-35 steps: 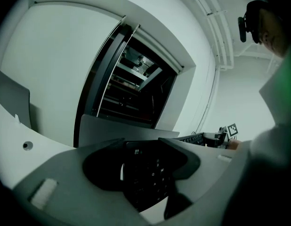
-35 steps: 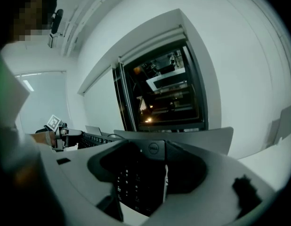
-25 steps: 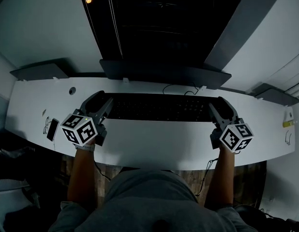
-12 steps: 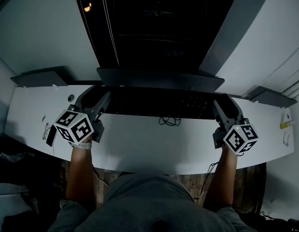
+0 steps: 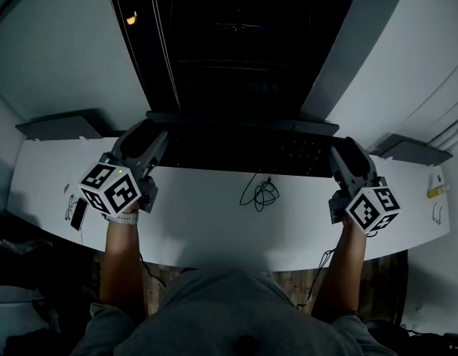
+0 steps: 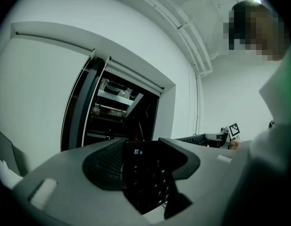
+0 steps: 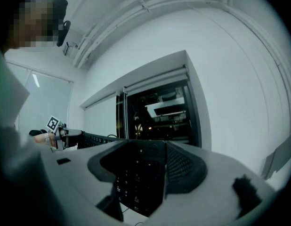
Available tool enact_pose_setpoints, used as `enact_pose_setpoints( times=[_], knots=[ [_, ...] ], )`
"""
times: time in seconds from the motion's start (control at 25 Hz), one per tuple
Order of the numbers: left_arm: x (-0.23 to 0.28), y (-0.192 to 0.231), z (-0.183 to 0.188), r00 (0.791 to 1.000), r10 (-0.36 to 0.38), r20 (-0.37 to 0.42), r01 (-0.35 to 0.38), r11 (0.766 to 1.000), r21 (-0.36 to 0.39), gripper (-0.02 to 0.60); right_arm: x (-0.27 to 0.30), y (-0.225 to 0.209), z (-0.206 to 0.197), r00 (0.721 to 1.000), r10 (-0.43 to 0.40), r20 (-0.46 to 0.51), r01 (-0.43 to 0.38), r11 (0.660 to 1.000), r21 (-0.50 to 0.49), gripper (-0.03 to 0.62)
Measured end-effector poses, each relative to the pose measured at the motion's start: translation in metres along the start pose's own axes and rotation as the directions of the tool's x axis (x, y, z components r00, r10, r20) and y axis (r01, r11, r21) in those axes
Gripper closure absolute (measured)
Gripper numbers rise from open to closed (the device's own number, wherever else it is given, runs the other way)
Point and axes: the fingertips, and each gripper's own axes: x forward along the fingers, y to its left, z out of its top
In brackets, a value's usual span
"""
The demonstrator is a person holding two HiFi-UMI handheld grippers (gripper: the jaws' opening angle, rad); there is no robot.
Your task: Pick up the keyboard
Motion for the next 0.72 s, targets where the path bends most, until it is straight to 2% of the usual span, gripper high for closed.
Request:
enact_pose_setpoints(
  times=[0.56, 0.72],
  knots=[
    [0.02, -0.001, 0.029, 0.999, -0.028, 0.034, 0.027, 0.999, 0.031, 0.374, 0.005, -0.01, 0.027, 0.999, -0.019, 0.048, 0.02, 1.0, -0.02, 0.355],
    [0.023, 0.016, 0.033, 0.999, -0.029, 0.037, 0.028, 0.999, 0.028, 0.374, 0.022, -0.004, 0.03, 0.999, -0.018, 0.043, 0.02, 1.0, -0.024, 0.355]
  ],
)
